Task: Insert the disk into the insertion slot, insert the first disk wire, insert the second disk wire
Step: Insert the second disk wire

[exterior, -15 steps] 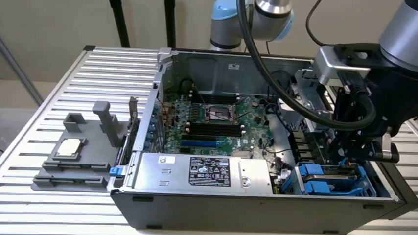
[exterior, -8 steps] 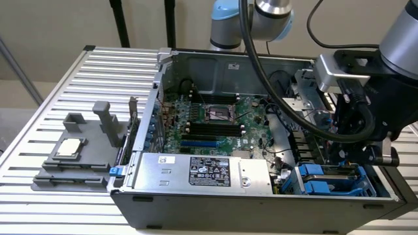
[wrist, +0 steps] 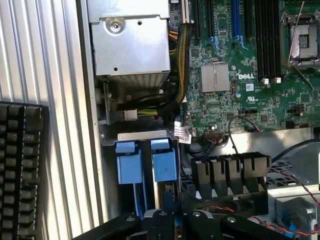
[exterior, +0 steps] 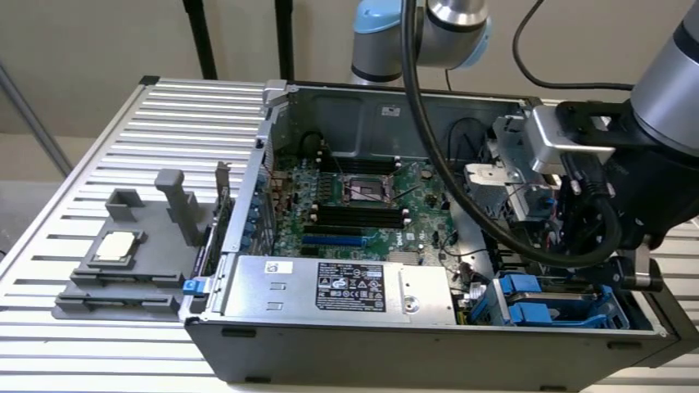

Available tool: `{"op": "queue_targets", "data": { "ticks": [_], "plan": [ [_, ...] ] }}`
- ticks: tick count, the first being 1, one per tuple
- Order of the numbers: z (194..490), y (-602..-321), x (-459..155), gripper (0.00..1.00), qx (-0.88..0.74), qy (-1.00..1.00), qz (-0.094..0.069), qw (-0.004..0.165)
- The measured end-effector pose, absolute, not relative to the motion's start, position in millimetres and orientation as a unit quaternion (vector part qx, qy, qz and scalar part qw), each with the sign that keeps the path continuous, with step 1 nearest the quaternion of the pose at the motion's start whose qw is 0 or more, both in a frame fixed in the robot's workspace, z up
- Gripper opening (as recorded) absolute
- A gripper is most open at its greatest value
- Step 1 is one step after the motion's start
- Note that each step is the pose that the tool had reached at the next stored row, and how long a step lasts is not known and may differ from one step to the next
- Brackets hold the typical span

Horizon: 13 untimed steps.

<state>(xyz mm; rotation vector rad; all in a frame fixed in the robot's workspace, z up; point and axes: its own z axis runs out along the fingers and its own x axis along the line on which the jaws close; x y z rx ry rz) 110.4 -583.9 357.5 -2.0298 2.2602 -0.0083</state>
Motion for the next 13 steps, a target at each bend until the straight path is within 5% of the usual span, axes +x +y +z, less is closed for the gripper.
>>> {"op": "queue_targets", "data": {
  "ticks": [13],
  "plan": [
    [345.9,-589.1,110.4,0.16,-0.674,0.735,-0.001,0.07]
  ]
}}
